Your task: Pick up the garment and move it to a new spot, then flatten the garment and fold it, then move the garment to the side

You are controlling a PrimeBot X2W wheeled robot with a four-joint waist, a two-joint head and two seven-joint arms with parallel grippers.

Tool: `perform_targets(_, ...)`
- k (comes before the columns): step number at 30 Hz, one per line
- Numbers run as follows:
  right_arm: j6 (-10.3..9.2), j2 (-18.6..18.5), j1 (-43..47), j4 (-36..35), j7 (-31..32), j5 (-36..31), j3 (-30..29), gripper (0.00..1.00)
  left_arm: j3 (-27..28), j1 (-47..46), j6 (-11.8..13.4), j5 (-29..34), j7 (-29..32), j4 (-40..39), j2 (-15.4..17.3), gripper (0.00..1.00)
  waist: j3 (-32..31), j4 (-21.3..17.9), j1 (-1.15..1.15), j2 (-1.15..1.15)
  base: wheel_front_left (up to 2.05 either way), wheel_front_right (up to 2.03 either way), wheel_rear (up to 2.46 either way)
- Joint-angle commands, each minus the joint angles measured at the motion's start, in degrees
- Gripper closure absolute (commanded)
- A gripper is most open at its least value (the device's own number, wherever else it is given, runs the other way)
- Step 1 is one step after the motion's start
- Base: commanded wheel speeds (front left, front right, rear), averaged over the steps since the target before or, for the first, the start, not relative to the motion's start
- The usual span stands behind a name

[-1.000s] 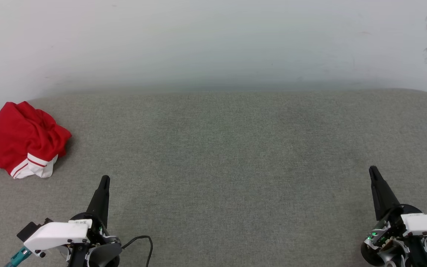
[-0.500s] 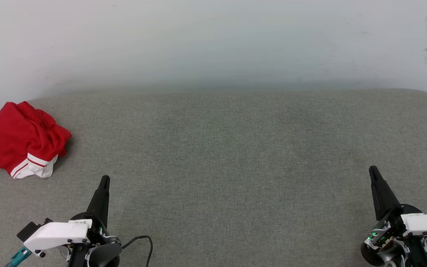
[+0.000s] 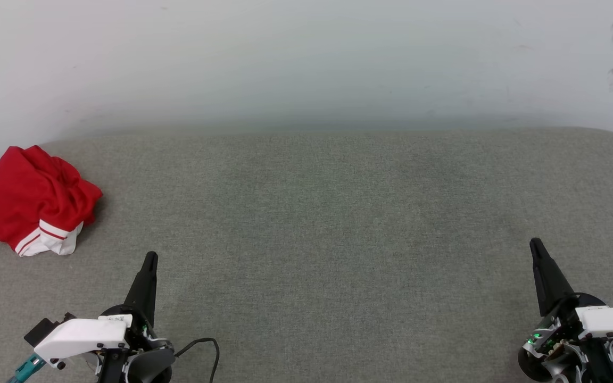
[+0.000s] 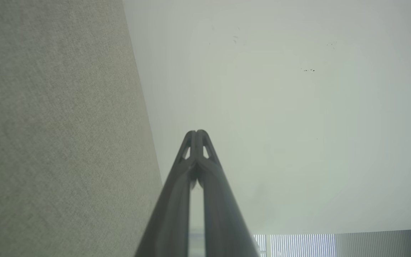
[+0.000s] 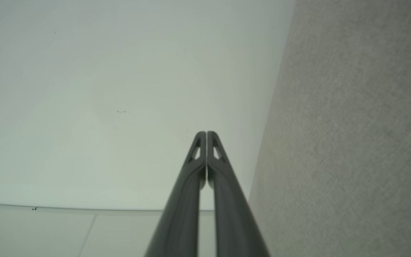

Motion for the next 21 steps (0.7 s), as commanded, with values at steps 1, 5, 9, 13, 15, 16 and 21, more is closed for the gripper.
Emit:
perform_targets(1,-0.02,0.2,-0.6,0.1,0.0,-0.3,0.1,1.00,0.1,-0.5,-0.2,0.1,0.1,0.0,-0.1,1.00,0.0,0.0,0.00,0.00,0.00,0.00,0.00)
perform_targets(5,-0.02,0.2,-0.6,0.1,0.0,-0.3,0.1,1.00,0.1,-0.5,-0.2,0.1,0.1,0.0,-0.1,1.00,0.0,0.0,0.00,0.00,0.00,0.00,0.00)
perform_targets(9,-0.02,0.2,-0.6,0.1,0.0,-0.2,0.1,1.00,0.1,-0.5,-0.2,0.1,0.1,0.0,-0.1,1.00,0.0,0.0,0.00,0.00,0.00,0.00,0.00)
perform_targets(13,-0.02,0.2,-0.6,0.1,0.0,-0.2,0.1,1.00,0.1,-0.5,-0.2,0.1,0.1,0.0,-0.1,1.00,0.0,0.0,0.00,0.00,0.00,0.00,0.00)
perform_targets(15,-0.02,0.2,-0.6,0.1,0.0,-0.2,0.1,1.00,0.1,-0.5,-0.2,0.1,0.1,0.0,-0.1,1.00,0.0,0.0,0.00,0.00,0.00,0.00,0.00)
perform_targets(16,-0.02,0.2,-0.6,0.1,0.0,-0.2,0.1,1.00,0.1,-0.5,-0.2,0.1,0.1,0.0,-0.1,1.00,0.0,0.0,0.00,0.00,0.00,0.00,0.00)
perform_targets(21,-0.02,0.2,-0.6,0.1,0.0,-0.2,0.1,1.00,0.1,-0.5,-0.2,0.1,0.1,0.0,-0.1,1.00,0.0,0.0,0.00,0.00,0.00,0.00,0.00)
